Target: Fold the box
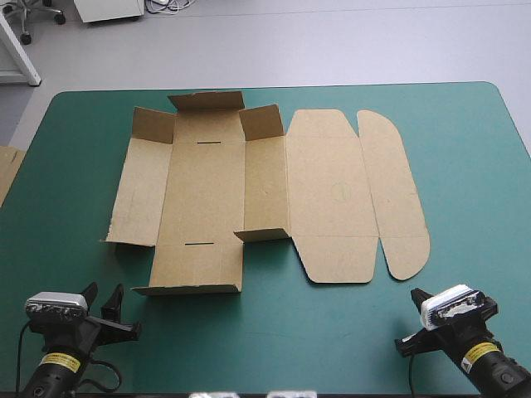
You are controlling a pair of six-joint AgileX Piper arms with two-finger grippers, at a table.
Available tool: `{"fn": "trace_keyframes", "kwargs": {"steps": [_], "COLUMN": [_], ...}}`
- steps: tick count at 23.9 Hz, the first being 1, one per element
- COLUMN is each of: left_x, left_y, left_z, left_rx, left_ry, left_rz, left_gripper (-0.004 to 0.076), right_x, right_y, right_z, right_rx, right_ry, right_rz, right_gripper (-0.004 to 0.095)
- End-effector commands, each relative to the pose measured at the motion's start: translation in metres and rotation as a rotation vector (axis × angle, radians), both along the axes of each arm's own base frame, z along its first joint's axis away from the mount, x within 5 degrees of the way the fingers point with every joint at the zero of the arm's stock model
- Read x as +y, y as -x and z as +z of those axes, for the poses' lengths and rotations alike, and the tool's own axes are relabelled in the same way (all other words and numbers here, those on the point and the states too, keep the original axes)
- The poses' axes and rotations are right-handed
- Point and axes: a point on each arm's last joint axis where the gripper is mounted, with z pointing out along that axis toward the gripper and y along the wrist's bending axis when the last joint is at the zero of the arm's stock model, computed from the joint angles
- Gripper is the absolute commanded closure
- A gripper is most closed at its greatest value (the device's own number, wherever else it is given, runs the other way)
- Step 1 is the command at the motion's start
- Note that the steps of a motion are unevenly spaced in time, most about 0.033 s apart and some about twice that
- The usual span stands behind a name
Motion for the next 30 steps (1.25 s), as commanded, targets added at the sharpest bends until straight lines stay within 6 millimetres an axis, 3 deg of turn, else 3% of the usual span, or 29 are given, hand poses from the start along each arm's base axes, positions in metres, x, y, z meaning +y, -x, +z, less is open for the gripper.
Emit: {"fn": "trace_keyframes", "kwargs": {"steps": [1,19,25,27,30], "left_x": [-0.001,-0.001,0.000,-0.002,-0.010], "left_y": [-0.003,-0.003,-0.006,-0.022,-0.070], "left_z": [0.015,0.017,0.058,0.080,0.121], "left_rx": [-0.083,-0.085,0.050,0.116,0.189], "left_ry": [0.019,0.015,0.044,0.038,0.048], "left_rz": [-0.007,-0.006,0.028,0.033,0.021], "left_gripper": [0.0377,0.0377,0.0377,0.0373,0.0373], "right_x": [0.003,0.003,0.003,0.003,0.003], "right_y": [-0.004,-0.004,-0.004,-0.004,-0.004], "right_z": [0.016,0.015,0.015,0.015,0.015], "right_rx": [-0.086,-0.080,-0.079,-0.079,-0.079], "right_ry": [-0.026,-0.023,-0.025,-0.025,-0.025], "right_rz": [0.016,0.015,0.015,0.015,0.015], "right_gripper": [0.0924,0.0924,0.0924,0.0924,0.0924]}}
